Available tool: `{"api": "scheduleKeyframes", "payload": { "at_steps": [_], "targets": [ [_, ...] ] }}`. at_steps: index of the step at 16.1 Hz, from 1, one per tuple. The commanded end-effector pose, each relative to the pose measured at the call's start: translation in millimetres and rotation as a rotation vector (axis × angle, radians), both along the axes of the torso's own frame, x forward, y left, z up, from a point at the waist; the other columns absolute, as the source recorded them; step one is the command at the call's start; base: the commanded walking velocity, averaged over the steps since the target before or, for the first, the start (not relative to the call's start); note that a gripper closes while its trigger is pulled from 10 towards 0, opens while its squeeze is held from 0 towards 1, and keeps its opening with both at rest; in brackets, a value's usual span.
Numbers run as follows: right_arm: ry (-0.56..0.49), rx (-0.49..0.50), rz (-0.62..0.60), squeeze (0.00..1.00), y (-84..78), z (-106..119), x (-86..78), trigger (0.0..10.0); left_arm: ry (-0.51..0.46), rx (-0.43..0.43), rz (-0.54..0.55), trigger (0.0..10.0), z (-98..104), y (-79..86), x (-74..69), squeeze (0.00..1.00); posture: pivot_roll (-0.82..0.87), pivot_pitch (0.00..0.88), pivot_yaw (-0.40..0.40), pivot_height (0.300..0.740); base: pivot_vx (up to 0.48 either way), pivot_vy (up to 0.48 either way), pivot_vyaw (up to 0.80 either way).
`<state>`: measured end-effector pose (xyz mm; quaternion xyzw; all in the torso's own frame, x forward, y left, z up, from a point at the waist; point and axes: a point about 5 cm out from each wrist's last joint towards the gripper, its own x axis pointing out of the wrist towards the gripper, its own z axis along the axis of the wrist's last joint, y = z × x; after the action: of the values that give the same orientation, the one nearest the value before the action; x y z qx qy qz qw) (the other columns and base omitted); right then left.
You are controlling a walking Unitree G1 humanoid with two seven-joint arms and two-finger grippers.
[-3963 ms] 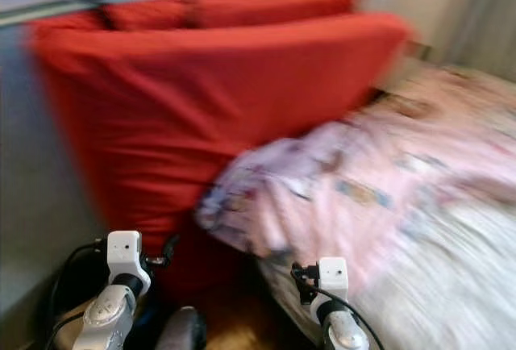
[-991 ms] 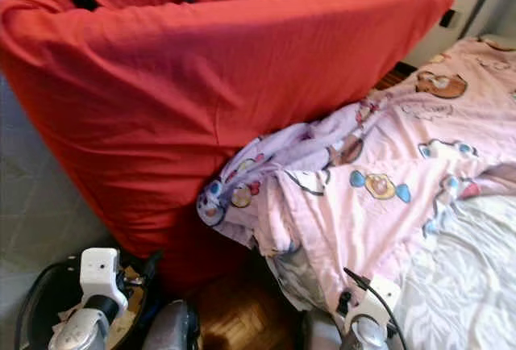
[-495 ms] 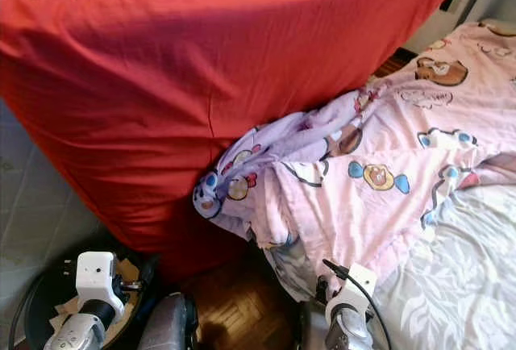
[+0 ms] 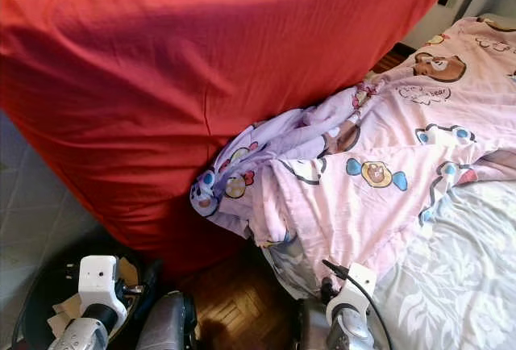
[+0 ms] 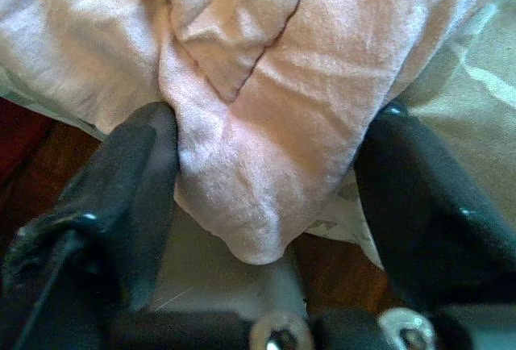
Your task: Clean up the room
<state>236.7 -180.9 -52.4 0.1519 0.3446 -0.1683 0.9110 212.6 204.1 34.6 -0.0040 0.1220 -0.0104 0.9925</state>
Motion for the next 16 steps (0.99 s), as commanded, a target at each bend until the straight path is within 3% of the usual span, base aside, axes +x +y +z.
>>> {"api": "scheduleKeyframes", "payload": {
  "at_steps": [1,16],
  "targets": [
    [0.01,0.001,0.028,0.0,4.5,-2.5,-2.8,0.0,0.024,0.006,-0.001,10.0,-2.9,0.3,-4.2,0.0,0.09,0.185,0.004,0.606,0.0,0.0,0.0],
    [-0.02,-0.042,0.087,0.0,6.4,5.6,9.2,0.0,0.0,0.009,0.002,10.0,-1.5,-4.9,10.4,0.0,0.08,0.154,-0.014,0.606,0.0,0.0,0.0]
  ]
}}
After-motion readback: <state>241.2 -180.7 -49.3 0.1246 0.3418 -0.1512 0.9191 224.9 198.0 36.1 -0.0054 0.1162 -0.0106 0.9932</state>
